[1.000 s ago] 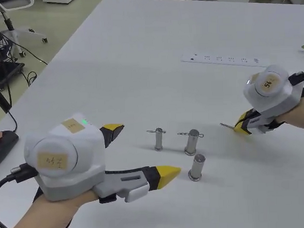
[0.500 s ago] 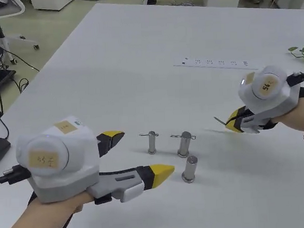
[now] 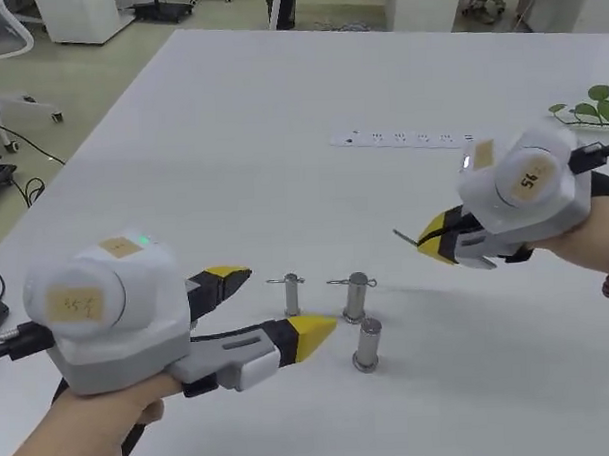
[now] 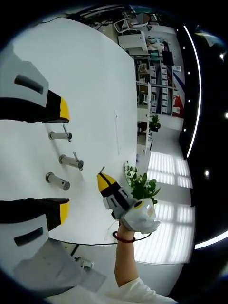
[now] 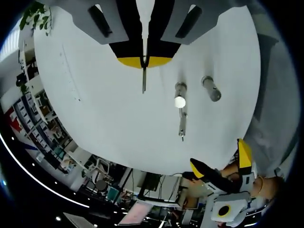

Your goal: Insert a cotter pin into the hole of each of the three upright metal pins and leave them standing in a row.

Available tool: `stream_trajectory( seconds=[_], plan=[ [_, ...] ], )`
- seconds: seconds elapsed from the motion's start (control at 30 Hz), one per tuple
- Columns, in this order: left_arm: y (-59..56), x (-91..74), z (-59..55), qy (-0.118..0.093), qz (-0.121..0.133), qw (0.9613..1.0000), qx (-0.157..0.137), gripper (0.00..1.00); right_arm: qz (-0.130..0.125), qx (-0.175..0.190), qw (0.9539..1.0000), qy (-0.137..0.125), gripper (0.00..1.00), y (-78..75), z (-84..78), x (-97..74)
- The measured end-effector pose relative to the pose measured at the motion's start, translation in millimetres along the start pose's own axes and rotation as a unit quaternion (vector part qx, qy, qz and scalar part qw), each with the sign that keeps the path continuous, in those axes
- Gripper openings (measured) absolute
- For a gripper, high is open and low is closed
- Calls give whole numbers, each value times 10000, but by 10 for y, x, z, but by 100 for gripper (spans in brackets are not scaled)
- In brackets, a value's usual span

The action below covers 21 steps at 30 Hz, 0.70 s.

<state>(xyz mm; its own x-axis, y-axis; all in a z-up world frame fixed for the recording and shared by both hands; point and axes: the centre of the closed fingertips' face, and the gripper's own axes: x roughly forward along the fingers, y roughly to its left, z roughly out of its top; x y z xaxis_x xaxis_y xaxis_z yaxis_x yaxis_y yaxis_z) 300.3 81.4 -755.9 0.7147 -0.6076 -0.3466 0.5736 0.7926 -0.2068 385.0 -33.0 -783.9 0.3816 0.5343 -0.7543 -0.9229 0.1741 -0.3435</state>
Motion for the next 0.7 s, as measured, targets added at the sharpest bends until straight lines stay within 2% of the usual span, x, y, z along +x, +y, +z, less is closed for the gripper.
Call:
stream_trajectory(
  seconds=[0.07,0.13,0.43,0.7],
  plan=[
    [-13,16,19,-3,-28,10000,-12,61,17,-105,9999,-66,2,40,67,-18],
    [-31,39,34,17,-62,10000,-24,60,35,-204,9997,-105,2,21,67,1],
    [-77,150,43,159,-191,9996,-113,49,131,-569,9975,-391,2,219,325,-103],
    [-158,225,132,76,-419,9984,-359,41,191,-796,9949,-595,2,341,484,-155]
  ],
)
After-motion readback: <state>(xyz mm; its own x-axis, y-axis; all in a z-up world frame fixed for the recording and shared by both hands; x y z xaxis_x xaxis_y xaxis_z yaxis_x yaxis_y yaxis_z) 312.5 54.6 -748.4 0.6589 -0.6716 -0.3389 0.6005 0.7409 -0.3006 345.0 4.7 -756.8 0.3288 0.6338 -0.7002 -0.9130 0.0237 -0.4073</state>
